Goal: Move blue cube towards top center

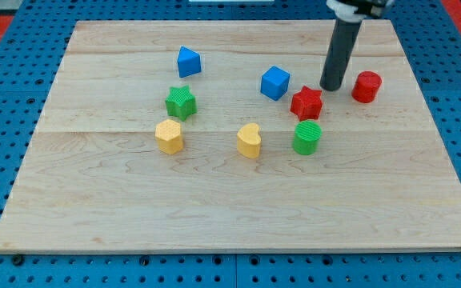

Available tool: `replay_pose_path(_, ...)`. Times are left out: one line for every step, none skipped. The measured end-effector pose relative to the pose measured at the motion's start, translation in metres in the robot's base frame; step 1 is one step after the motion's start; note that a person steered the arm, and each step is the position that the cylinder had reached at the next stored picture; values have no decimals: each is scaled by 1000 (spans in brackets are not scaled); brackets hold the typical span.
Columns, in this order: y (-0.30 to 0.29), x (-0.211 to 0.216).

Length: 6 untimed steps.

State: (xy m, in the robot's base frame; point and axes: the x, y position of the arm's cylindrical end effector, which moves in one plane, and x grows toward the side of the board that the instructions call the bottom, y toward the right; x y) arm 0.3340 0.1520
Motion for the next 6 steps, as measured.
replay_pose_path(-27, -33)
replay_pose_path(-78, -41)
replay_pose_path(-140, -40)
replay_pose_path(-164, -9)
replay_pose_path(-163, 35)
replay_pose_path(-150, 44)
